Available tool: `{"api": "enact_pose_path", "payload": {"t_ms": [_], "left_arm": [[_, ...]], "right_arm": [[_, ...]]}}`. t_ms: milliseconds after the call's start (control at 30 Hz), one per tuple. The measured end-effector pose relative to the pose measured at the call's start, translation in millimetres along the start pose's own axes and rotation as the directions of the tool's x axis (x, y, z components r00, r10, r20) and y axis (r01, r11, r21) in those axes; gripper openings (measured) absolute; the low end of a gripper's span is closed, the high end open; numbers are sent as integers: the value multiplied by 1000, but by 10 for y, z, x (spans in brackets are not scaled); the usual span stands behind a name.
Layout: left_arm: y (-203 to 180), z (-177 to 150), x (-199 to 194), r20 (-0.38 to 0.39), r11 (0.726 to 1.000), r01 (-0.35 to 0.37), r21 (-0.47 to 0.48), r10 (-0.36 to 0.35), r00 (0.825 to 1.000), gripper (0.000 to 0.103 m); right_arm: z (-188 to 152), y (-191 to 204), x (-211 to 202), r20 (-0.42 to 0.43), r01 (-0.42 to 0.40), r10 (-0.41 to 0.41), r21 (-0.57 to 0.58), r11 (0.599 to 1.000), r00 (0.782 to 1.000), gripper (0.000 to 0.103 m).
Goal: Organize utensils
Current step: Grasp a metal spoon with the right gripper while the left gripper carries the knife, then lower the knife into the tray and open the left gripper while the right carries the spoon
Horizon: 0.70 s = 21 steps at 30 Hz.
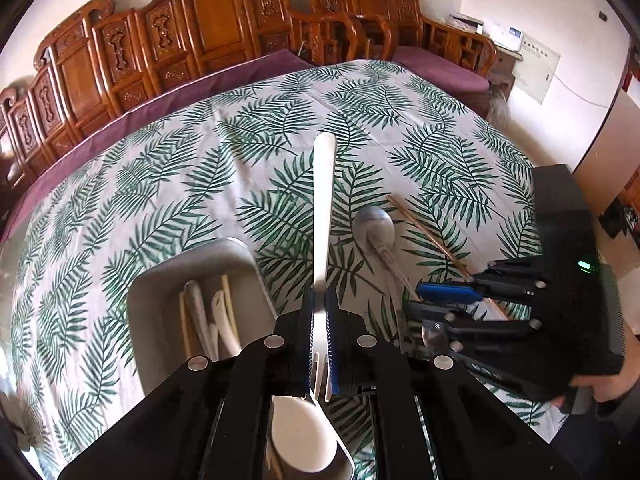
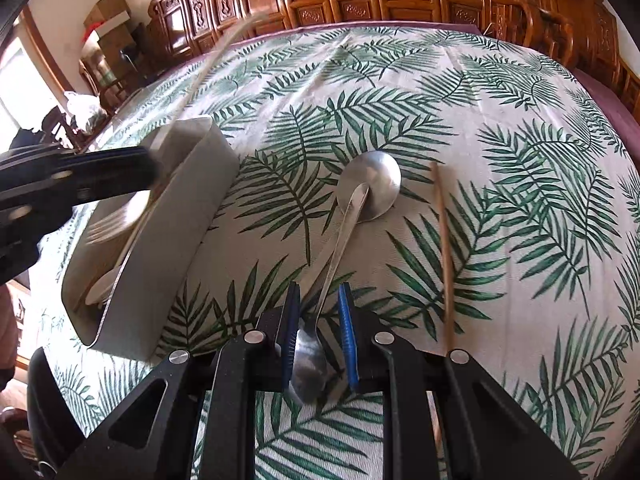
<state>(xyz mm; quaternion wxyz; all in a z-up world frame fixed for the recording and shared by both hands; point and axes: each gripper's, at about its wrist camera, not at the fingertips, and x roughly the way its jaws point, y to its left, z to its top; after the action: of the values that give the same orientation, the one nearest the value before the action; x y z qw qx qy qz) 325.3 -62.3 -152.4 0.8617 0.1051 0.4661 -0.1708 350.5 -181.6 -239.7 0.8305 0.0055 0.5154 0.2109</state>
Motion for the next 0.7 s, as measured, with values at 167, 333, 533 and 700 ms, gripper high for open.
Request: {"api": "enact_pose_path", "payload": {"t_ms": [167,333,533,700], "left_arm": [[65,-107,-139,17,1000,7,-21,-6,1000,5],[110,-225,-264,29,999,12,-34,-11,1000,5],[165,-316,-362,39,999,5,-43,-4,999,5],[205,-389,-410,39,998,-7,-59,9,999,5]], "right_arm": [[49,-21,27,-2,-1,1,24,1000,1000,21],[93,-40,51,-9,-2,2,46,999,1000,21],[94,-100,44,-12,-10,11,92,996,1000,9],[61,-93,29,-25,23,-21,90,996,999,4]]}}
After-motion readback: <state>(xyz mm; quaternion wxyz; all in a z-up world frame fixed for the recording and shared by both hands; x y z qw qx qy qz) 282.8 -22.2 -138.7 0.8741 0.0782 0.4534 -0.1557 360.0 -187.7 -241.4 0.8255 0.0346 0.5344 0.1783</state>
